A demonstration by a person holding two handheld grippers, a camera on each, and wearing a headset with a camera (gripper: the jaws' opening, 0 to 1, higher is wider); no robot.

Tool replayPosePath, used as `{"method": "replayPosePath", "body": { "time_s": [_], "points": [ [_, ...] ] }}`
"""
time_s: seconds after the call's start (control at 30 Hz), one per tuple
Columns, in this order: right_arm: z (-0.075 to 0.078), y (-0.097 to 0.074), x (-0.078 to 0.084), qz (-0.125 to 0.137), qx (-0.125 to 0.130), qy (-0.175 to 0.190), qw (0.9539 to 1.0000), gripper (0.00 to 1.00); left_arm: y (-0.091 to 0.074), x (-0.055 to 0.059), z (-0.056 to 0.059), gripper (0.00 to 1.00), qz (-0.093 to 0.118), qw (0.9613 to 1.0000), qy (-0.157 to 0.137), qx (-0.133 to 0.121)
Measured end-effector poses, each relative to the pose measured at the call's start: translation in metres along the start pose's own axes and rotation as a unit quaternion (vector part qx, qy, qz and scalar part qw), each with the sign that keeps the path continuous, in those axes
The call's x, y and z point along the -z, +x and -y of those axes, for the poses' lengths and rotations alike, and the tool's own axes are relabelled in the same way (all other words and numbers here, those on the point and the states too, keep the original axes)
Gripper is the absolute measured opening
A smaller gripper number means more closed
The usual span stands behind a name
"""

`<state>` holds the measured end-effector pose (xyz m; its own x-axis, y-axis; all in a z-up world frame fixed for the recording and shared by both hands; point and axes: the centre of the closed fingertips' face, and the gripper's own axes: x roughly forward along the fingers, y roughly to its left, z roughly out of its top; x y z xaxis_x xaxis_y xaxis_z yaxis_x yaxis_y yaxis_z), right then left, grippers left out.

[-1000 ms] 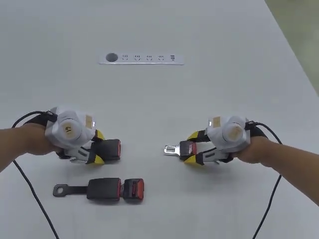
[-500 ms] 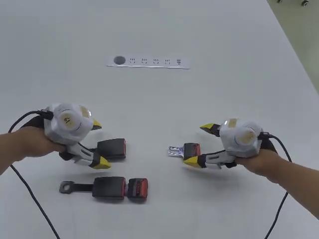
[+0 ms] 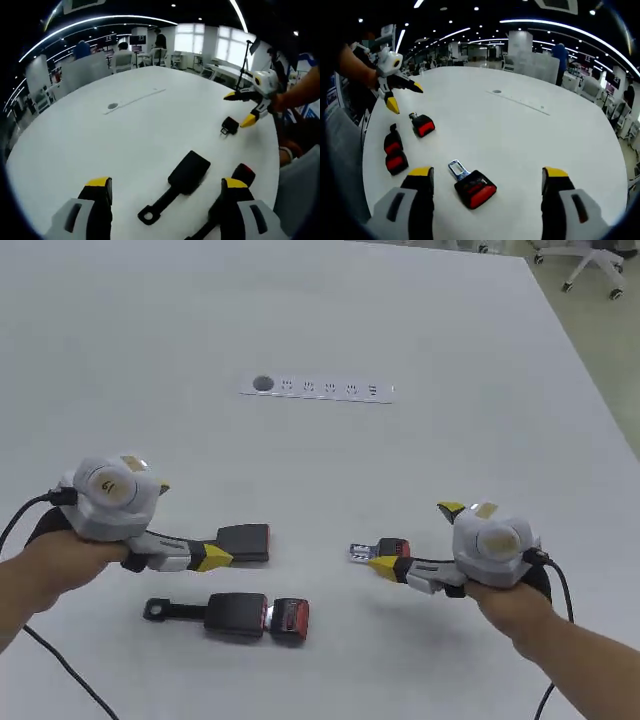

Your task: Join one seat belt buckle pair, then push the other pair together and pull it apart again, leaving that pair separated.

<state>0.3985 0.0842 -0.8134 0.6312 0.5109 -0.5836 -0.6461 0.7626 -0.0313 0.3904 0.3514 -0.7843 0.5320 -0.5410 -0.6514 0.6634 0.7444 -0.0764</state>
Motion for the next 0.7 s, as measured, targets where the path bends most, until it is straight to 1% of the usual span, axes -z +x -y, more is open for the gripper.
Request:
{"method": "replayPosePath", "body": {
  "time_s": [0.03, 0.1, 0.13, 0.2, 0.33, 0.4, 0.43, 0.47, 0.5, 0.53, 0.57, 0.7],
  "points": [
    [-0.007, -0.002, 0.000, 0.008, -0.006, 0.006, 0.9999, 0.93, -0.006, 0.001, 0.001, 0.93, 0.009, 0.9999, -0.006, -0.001],
    [-0.014, -0.006, 0.001, 0.005, -0.005, 0.004, 1.0000, 0.94, -0.014, 0.004, 0.002, 0.93, 0.020, 0.9997, -0.016, -0.005],
    [-0.017, -0.009, 0.002, 0.006, -0.002, 0.004, 1.0000, 0.94, -0.020, 0.008, 0.006, 0.93, 0.017, 0.9998, -0.012, -0.001],
    [-0.025, -0.014, 0.001, 0.018, -0.002, 0.015, 0.9997, 0.95, -0.029, 0.014, 0.013, 0.94, 0.017, 0.9998, -0.009, 0.004],
    [-0.038, -0.023, 0.002, 0.023, -0.001, 0.009, 0.9997, 0.97, -0.045, 0.017, 0.020, 0.97, 0.034, 0.9993, -0.009, 0.010],
    [-0.045, -0.029, -0.001, 0.033, -0.004, 0.008, 0.9994, 0.98, -0.051, 0.019, 0.024, 1.00, 0.037, 0.9992, -0.005, 0.017],
    [-0.049, -0.031, -0.001, 0.034, -0.007, 0.008, 0.9994, 0.99, -0.055, 0.021, 0.027, 1.00, 0.039, 0.9990, 0.003, 0.021],
    [-0.054, -0.032, -0.001, 0.033, -0.014, 0.003, 0.9993, 1.00, -0.058, 0.024, 0.034, 1.00, 0.038, 0.9983, 0.023, 0.038],
    [-0.060, -0.035, -0.001, 0.031, -0.025, -0.018, 0.9991, 1.00, -0.061, 0.028, 0.038, 1.00, 0.032, 0.9979, 0.030, 0.048],
    [-0.063, -0.037, -0.001, 0.030, -0.028, -0.029, 0.9987, 1.00, -0.063, 0.031, 0.039, 1.00, 0.026, 0.9979, 0.031, 0.050],
    [-0.067, -0.041, -0.002, 0.032, -0.028, -0.029, 0.9987, 1.00, -0.066, 0.033, 0.040, 1.00, 0.026, 0.9981, 0.028, 0.049],
    [-0.082, -0.049, 0.000, 0.035, -0.048, -0.031, 0.9978, 1.00, -0.076, 0.034, 0.049, 1.00, 0.040, 0.9970, 0.030, 0.060]
  ]
}}
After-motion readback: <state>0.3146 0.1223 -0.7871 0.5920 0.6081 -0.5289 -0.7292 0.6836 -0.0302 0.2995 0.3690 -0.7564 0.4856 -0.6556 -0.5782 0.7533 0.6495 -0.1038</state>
